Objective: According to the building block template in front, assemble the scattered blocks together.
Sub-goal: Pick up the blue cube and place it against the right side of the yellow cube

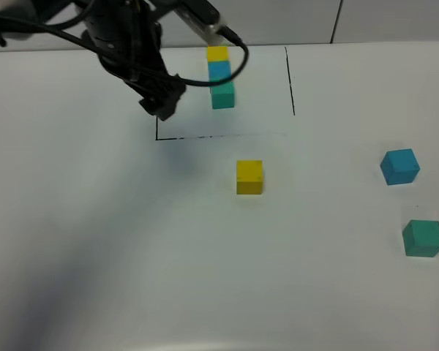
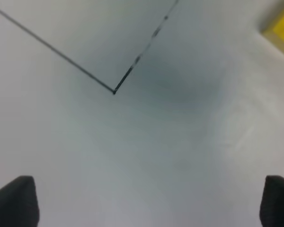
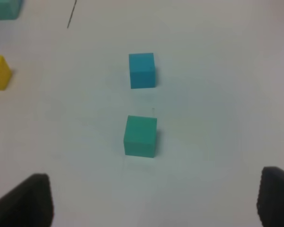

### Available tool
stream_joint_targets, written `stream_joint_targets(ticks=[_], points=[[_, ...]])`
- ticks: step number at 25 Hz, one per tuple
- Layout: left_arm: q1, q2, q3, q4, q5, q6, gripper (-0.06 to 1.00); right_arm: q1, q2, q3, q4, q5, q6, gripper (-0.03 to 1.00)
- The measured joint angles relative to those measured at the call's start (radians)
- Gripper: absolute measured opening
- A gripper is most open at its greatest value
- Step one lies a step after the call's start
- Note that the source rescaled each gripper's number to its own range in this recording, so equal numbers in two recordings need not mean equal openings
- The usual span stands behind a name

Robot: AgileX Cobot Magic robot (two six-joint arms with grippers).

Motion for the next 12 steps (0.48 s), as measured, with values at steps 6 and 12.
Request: stream_joint_targets(ticks=[6, 12], points=[[0.149, -0.164, 0.164, 0.000, 0.000, -0.076, 0.95, 0.000, 0.000, 0.000, 0.000, 0.000, 0.000, 0.81], [0.268, -0.366, 0.299, 0.004, -0.011, -0.214, 0.92, 0.000, 0.000, 0.000, 0.001, 0.000, 0.000, 0.81]])
